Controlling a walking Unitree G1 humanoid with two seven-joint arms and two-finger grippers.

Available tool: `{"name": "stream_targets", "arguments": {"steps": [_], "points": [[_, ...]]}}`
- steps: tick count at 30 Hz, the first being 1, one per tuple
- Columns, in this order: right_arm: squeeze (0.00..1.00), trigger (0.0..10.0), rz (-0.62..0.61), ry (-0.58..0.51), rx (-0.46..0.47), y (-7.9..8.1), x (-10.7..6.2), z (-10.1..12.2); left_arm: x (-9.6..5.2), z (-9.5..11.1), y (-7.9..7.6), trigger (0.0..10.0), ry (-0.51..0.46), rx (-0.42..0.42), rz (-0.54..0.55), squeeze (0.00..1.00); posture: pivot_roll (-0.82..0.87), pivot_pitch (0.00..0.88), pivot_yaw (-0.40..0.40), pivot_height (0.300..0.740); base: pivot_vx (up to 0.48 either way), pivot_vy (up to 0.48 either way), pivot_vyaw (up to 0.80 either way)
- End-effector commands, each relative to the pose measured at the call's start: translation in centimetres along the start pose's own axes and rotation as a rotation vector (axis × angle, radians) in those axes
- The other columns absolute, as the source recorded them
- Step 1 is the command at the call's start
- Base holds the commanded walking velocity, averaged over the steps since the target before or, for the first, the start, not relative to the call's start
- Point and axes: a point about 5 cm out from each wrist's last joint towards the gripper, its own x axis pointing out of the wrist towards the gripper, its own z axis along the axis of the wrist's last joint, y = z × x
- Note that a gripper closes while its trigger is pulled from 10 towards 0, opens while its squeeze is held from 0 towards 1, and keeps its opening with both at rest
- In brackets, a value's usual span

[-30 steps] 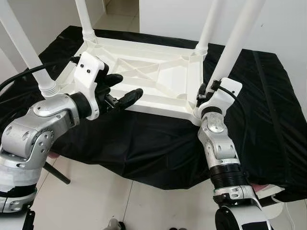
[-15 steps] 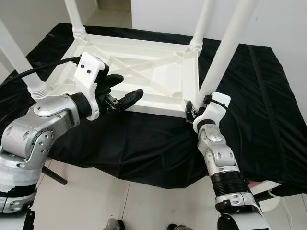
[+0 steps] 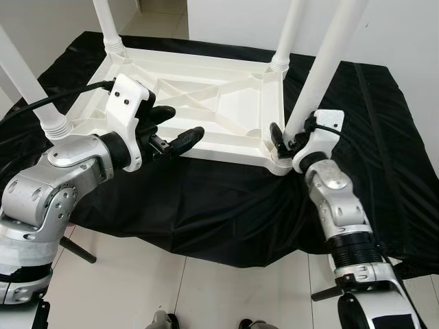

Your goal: Building children table

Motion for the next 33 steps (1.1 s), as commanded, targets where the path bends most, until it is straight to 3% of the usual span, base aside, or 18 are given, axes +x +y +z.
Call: {"name": "stream_targets", "arguments": {"steps": [1,5,7,9,11,23,24,25,26,33], "points": [[0.00,10.0,0.084,0.014,-0.016,-0.1,0.1,-0.1,-0.2,0.2,-0.4,10.0,-0.005,0.016,-0.074,0.00,0.00,0.160,0.039,0.740,0.000,0.000,0.00],[0.00,10.0,0.162,0.027,-0.025,-0.5,0.1,0.0,-0.2,0.3,-0.4,10.0,-0.005,0.017,-0.074,0.00,0.00,0.161,0.040,0.740,0.000,0.000,0.00],[0.00,10.0,0.281,0.044,-0.028,-1.1,0.0,0.1,-0.2,0.3,-0.3,10.0,-0.003,0.017,-0.074,0.00,0.00,0.165,0.043,0.740,0.000,0.000,0.00],[0.00,10.0,0.281,0.044,-0.028,-1.1,0.0,0.1,-0.2,0.3,-0.3,10.0,-0.003,0.017,-0.074,0.00,0.00,0.165,0.043,0.740,0.000,0.000,0.00],[0.00,10.0,0.356,0.057,-0.067,-2.2,0.2,0.4,-0.3,0.3,-0.3,10.0,-0.001,0.017,-0.074,0.00,0.01,0.167,0.047,0.740,0.000,0.000,0.00],[0.00,10.0,0.476,0.102,-0.092,-3.0,1.4,0.6,-0.3,0.4,-0.3,10.0,0.000,0.018,-0.075,0.00,0.01,0.170,0.049,0.740,0.000,0.000,0.00],[0.00,3.3,0.479,0.108,-0.092,-2.9,1.6,0.5,-0.3,0.4,-0.4,10.0,0.000,0.019,-0.074,0.00,0.01,0.170,0.049,0.740,0.000,0.000,0.00],[0.00,3.3,0.481,0.111,-0.091,-2.8,1.6,0.4,-0.3,0.4,-0.4,10.0,0.000,0.019,-0.074,0.00,0.01,0.170,0.049,0.740,0.000,0.000,0.00],[0.00,0.0,0.482,0.116,-0.096,-2.8,1.7,0.3,-0.3,0.4,-0.3,10.0,0.000,0.019,-0.073,0.00,0.02,0.171,0.048,0.740,0.000,0.000,0.00],[0.00,0.0,0.470,0.148,-0.090,-3.0,1.8,-0.4,-0.4,0.5,-0.3,10.0,0.001,0.019,-0.070,0.00,0.02,0.173,0.049,0.740,0.000,0.000,0.00]]}}
